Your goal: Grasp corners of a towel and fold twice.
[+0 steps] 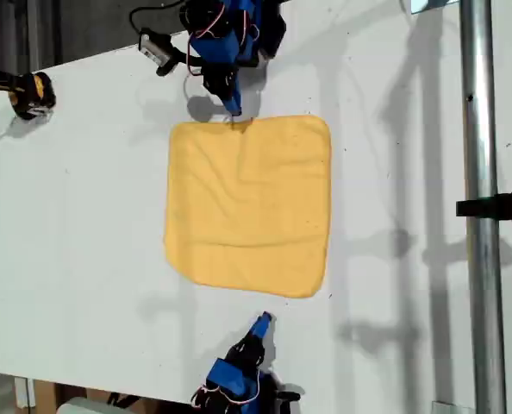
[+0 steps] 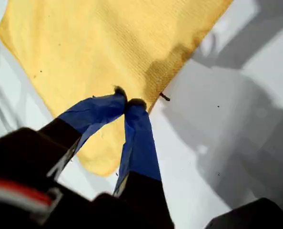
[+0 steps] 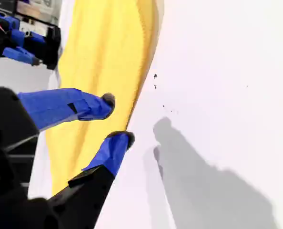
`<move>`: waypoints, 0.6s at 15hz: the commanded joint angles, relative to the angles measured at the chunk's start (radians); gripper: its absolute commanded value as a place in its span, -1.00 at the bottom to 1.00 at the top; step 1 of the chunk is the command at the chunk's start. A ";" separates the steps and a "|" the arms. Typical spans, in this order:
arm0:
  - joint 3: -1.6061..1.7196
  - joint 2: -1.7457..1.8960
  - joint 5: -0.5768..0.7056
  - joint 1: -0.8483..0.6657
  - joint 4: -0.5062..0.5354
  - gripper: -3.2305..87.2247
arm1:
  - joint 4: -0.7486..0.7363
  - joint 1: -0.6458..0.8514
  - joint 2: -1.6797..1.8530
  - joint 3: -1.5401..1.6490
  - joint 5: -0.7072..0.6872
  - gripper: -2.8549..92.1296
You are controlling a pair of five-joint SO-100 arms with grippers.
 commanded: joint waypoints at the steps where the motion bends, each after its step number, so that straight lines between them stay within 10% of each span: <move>1: 0.006 0.006 -0.472 -0.153 0.008 -0.94 | -0.060 -0.227 0.005 -0.058 0.008 -0.94; 9: 0.006 0.006 -0.471 -0.156 0.008 -0.94 | -0.118 -0.193 0.005 -0.123 -0.037 -0.94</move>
